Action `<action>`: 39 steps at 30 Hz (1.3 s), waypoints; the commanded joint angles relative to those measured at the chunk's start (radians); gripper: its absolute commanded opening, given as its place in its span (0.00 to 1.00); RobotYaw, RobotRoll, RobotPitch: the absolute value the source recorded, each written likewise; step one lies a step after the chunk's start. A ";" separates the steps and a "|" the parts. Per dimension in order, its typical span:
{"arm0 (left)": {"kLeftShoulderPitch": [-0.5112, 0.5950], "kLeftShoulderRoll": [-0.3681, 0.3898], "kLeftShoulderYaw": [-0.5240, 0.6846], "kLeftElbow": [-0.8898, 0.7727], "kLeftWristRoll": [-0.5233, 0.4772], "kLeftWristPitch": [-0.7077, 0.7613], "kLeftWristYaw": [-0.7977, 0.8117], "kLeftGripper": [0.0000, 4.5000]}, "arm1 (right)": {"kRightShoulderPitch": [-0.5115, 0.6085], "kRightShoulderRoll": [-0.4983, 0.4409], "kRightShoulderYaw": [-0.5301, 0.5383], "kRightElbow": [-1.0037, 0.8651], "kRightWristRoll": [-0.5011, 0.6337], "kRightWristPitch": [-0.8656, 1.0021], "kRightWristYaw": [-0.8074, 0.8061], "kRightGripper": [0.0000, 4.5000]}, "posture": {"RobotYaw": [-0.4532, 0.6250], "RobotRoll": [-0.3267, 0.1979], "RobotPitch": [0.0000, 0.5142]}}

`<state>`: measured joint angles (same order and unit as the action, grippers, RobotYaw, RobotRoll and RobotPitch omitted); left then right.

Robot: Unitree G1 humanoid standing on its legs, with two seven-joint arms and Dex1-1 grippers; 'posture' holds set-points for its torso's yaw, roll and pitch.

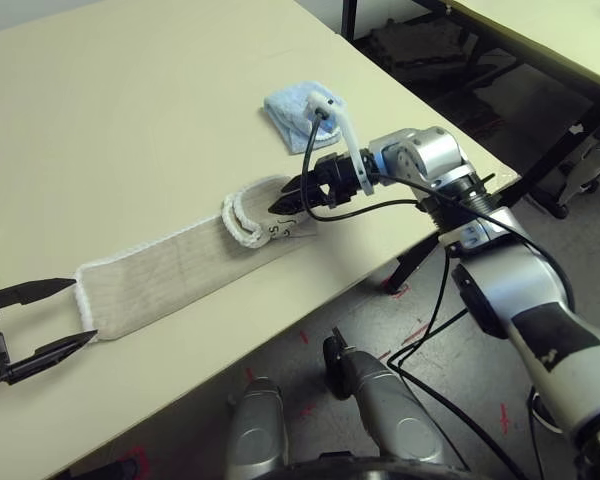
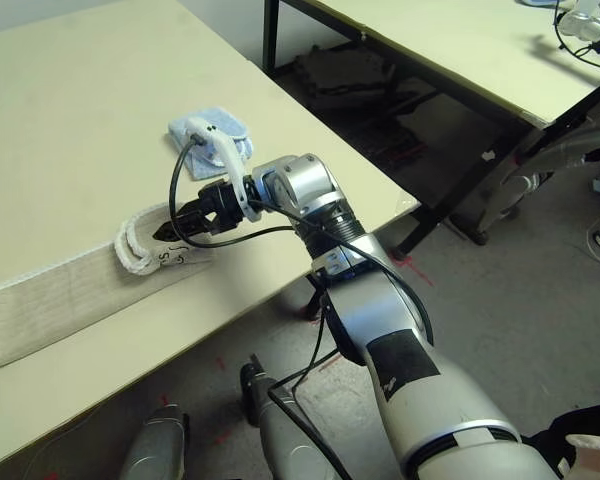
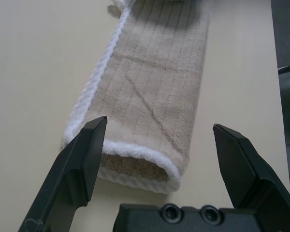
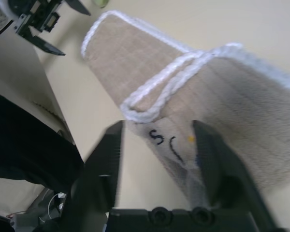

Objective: Fold the towel and set it aside.

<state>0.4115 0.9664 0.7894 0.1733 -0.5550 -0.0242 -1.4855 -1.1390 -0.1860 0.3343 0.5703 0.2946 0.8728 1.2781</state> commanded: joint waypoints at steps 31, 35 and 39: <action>0.016 0.005 0.009 -0.003 0.001 0.008 -0.001 1.00 | 0.088 -0.085 -0.006 -0.206 0.141 0.085 0.157 0.01 | 0.43 0.62 0.47; 0.004 0.008 -0.001 0.005 0.005 0.006 -0.001 1.00 | 0.026 -0.078 -0.064 -0.143 0.184 0.122 0.151 0.01 | 0.43 0.62 0.47; -0.008 0.005 -0.010 0.004 0.007 0.008 0.002 1.00 | 0.011 -0.006 -0.102 -0.018 0.107 -0.048 0.011 0.01 | 0.43 0.62 0.47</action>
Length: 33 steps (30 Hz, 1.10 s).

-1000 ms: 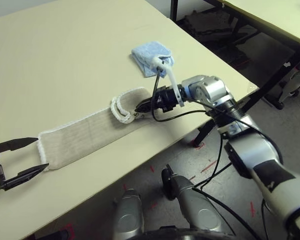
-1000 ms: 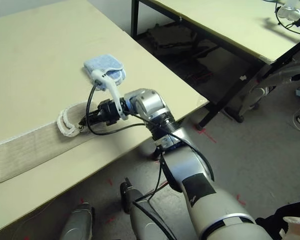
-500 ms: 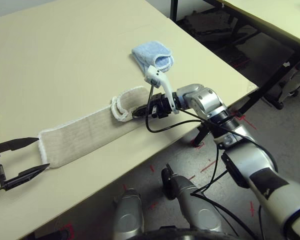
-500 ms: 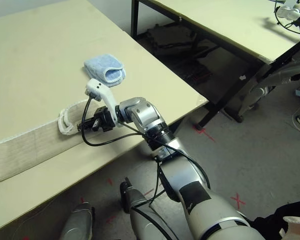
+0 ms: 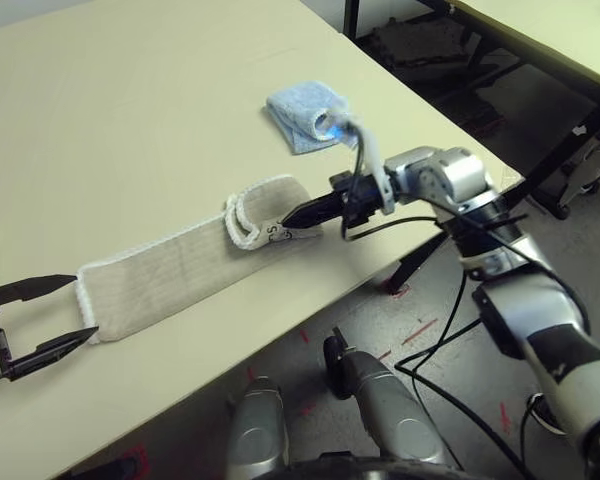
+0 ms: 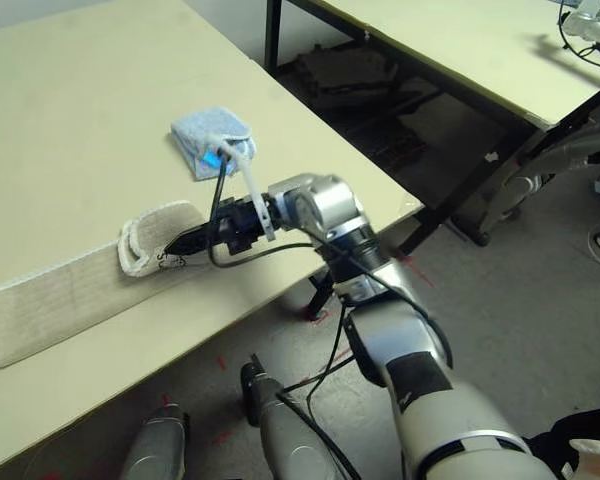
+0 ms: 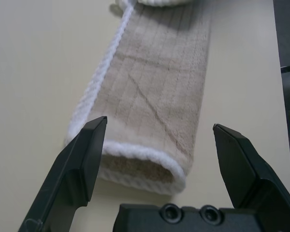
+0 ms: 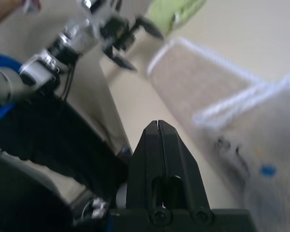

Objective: Fold the towel and set it aside.

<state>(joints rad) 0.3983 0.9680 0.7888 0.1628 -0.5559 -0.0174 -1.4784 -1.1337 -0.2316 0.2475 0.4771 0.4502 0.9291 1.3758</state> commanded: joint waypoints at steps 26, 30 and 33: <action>-0.003 0.004 0.013 0.013 0.003 0.010 0.003 1.00 | 0.225 0.176 0.104 0.355 -0.386 -0.659 -0.264 0.01 | 0.43 0.62 0.48; -0.003 0.001 0.012 0.010 0.004 0.012 0.001 1.00 | 0.176 0.203 0.025 0.363 -0.329 -0.639 -0.279 0.01 | 0.44 0.62 0.49; 0.006 -0.001 0.018 0.012 0.004 0.009 -0.003 1.00 | 0.102 0.224 -0.079 0.357 -0.233 -0.574 -0.251 0.01 | 0.44 0.62 0.48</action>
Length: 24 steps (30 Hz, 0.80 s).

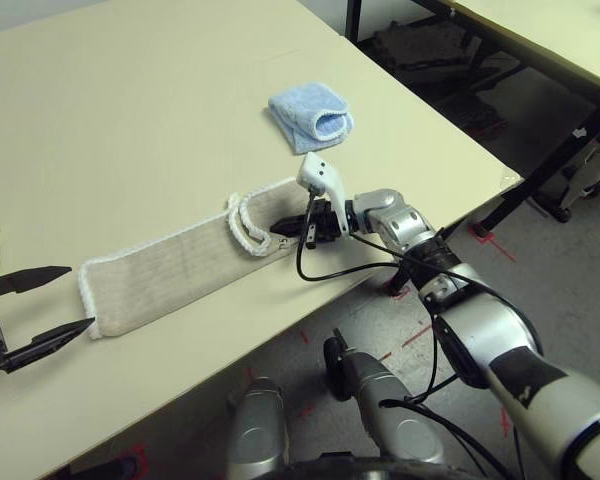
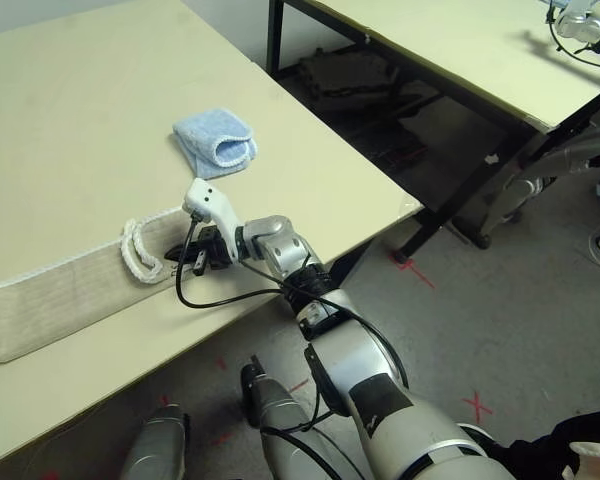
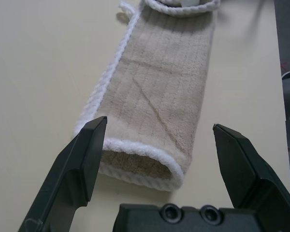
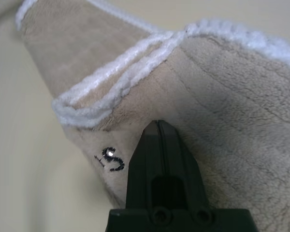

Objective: Fold the towel and set it aside.

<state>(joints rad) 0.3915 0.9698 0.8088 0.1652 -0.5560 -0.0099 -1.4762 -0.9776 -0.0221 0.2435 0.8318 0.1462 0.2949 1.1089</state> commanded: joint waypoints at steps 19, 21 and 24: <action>0.009 -0.006 -0.004 0.013 0.006 -0.006 0.000 1.00 | -0.123 0.049 -0.090 0.121 -0.011 0.024 -0.136 0.01 | 0.44 0.62 0.47; 0.009 -0.004 -0.002 0.013 0.006 -0.005 0.000 1.00 | -0.125 0.055 -0.087 0.143 -0.027 0.010 -0.147 0.01 | 0.44 0.62 0.46; 0.010 -0.004 0.001 0.011 0.005 -0.005 0.000 1.00 | -0.123 0.056 -0.073 0.162 -0.055 -0.002 -0.148 0.01 | 0.44 0.62 0.46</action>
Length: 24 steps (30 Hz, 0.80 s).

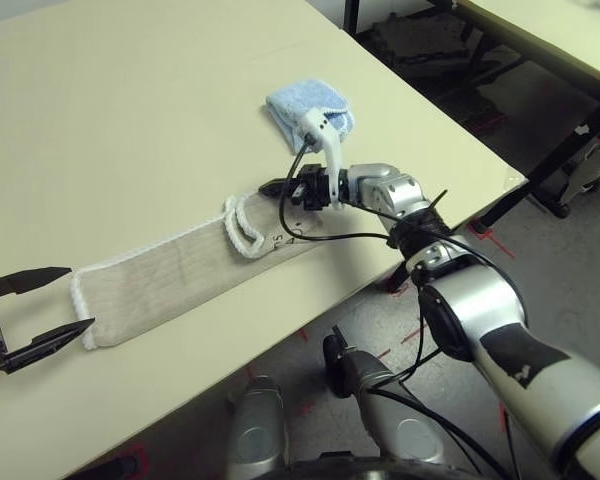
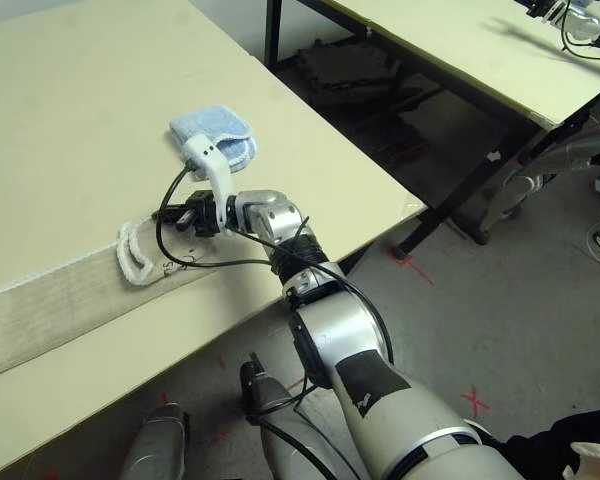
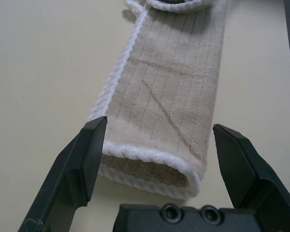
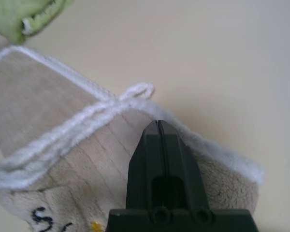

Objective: Fold the towel and set it aside.

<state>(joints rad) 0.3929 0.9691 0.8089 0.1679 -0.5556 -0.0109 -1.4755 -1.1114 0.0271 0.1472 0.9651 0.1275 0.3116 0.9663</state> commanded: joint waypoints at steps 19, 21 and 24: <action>0.003 -0.003 -0.006 0.008 0.004 0.000 0.002 1.00 | 0.017 -0.126 -0.075 -0.173 0.115 0.120 0.241 0.01 | 0.43 0.62 0.47; 0.003 -0.003 -0.006 0.010 0.004 0.000 0.001 1.00 | 0.061 -0.144 -0.049 -0.203 0.102 0.123 0.269 0.01 | 0.44 0.62 0.47; 0.002 -0.001 -0.006 0.014 0.004 -0.001 0.000 1.00 | 0.113 -0.149 -0.021 -0.240 0.096 0.119 0.289 0.01 | 0.44 0.62 0.47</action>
<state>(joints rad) 0.3884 0.9672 0.8083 0.1702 -0.5557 -0.0107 -1.4713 -1.0121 -0.1280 0.0988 0.7536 0.2297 0.4311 1.2373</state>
